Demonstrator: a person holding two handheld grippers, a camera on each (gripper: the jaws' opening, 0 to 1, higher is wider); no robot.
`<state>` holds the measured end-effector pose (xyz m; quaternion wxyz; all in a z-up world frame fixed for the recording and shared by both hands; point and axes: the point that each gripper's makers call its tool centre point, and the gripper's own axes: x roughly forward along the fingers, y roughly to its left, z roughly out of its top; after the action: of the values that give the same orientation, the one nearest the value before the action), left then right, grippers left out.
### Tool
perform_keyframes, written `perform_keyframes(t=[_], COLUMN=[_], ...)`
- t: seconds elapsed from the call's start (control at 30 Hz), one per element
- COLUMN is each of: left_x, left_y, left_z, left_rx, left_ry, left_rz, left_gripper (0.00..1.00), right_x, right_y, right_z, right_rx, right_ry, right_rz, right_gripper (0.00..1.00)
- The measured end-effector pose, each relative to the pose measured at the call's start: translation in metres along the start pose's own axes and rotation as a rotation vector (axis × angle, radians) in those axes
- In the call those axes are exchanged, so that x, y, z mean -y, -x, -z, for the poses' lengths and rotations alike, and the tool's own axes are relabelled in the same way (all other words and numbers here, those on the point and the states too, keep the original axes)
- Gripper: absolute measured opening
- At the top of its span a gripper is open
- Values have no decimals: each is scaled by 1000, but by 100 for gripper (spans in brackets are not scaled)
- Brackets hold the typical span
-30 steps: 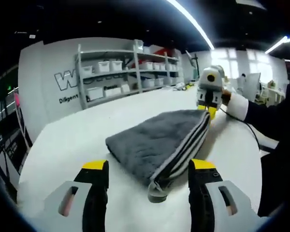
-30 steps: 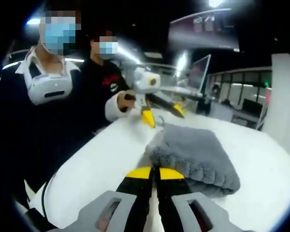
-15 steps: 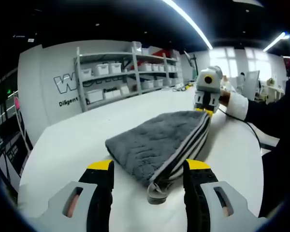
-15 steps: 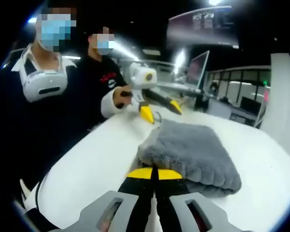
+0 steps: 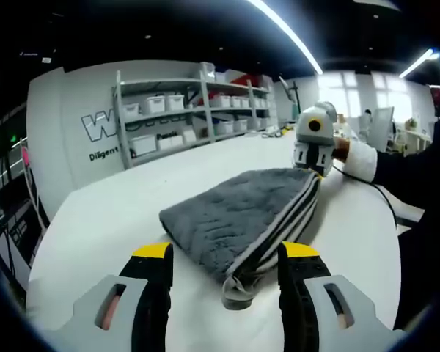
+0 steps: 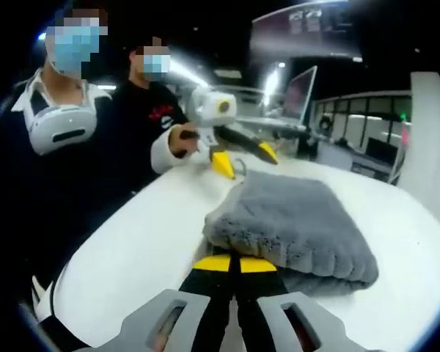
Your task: Open the folded towel by lifting each exposed corner and separating the folded layers until the towel lies flat within the target outline without major curled edges
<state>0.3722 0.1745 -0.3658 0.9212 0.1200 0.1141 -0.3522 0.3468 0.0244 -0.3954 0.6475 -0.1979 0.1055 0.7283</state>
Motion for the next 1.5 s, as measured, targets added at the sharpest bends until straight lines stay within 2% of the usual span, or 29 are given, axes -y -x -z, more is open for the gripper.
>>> perform_keyframes(t=[0.13,0.27,0.4,0.53,0.67,0.77,0.9,1.03,1.13,1.33,1.37,1.43,1.5], left_x=[1,3,4,1,-4,-5,-5,-6,-8,-8,-9,-9,-9], left_y=[0,0,0,0,1,1,2,0,0,0,1,1,1], left_z=[0,0,0,2,3,1,0,2,2,1,1,1,1], left_rx=[0,3,4,-2,-4,4,7,1,1,9,11,13,13], left_ry=[-1,5,6,23,33,37,35,36,32,37,39,40,41], left_rz=[7,20,23,14,-6,-6,-7,-13,-23,-22,-24,-24,-24], left_gripper=[57,57,58,62,64,64,67,68,70,72,72,72,72], right_x=[-1,0,7,12,20,25,34,44,47,36,34,32,31], right_y=[-2,2,12,22,25,26,29,33,29,21,16,10,5], right_z=[7,5,-6,-7,-9,-7,-7,-10,-15,-30,-31,-33,-34], right_rx=[-31,-43,-2,4,8,-13,-50,-88,-108,-56,-69,-70,-69], right_ry=[-21,18,66,81,111,127,158,268,373,471,515,538,558], right_rz=[-3,7,69,93,139,167,240,356,434,447,455,463,461], right_gripper=[0,0,0,0,15,17,27,35,51,55,56,60,59])
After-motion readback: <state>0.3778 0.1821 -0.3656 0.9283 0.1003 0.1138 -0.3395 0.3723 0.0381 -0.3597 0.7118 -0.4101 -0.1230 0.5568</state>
